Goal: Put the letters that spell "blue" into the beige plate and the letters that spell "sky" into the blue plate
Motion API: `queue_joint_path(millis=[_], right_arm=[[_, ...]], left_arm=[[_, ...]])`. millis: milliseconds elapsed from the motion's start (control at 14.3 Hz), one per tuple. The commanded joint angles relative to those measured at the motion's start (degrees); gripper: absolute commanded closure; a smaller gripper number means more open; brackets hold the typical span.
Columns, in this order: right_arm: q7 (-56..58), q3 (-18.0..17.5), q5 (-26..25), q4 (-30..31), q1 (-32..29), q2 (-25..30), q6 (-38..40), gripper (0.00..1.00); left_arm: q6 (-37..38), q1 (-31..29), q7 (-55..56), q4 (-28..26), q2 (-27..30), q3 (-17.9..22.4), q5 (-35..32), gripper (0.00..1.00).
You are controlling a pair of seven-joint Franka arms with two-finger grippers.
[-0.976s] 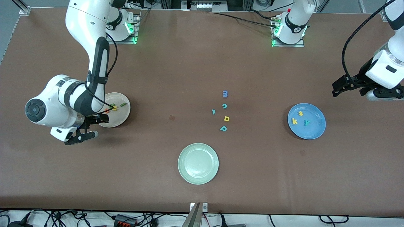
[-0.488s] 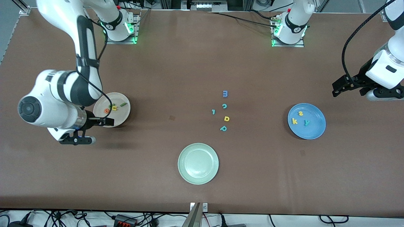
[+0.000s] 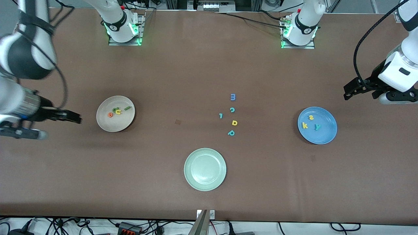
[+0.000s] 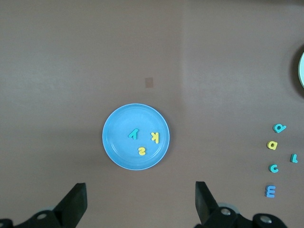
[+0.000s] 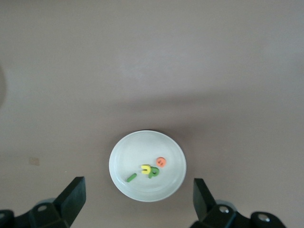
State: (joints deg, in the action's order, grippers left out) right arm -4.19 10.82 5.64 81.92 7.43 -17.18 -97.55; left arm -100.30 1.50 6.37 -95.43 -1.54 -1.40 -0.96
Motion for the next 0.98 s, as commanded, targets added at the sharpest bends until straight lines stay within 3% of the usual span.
queue_joint_path(millis=[0, 418, 767, 906], right_arm=[[0.8, -7.0, -1.4, -2.3, -8.5, 3.2, 5.3, 0.00], [4.5, -6.8, -5.3, -6.0, -9.1, 5.7, 9.1, 0.00], [4.1, -7.0, -5.3, -2.2, -9.2, 7.5, 10.2, 0.00], [4.0, -7.0, -5.4, 3.5, -9.1, 11.2, 7.7, 0.00]], left_arm=[[1.3, -0.4, -0.5, 1.6, -0.6, -0.4, -0.5, 0.00], [1.5, -0.4, -0.5, 1.6, -0.5, -0.4, -0.5, 0.00], [1.5, -0.4, -0.5, 1.6, -0.5, -0.3, -0.5, 0.00], [1.4, -0.4, -0.5, 1.6, -0.5, -0.3, -0.5, 0.00]])
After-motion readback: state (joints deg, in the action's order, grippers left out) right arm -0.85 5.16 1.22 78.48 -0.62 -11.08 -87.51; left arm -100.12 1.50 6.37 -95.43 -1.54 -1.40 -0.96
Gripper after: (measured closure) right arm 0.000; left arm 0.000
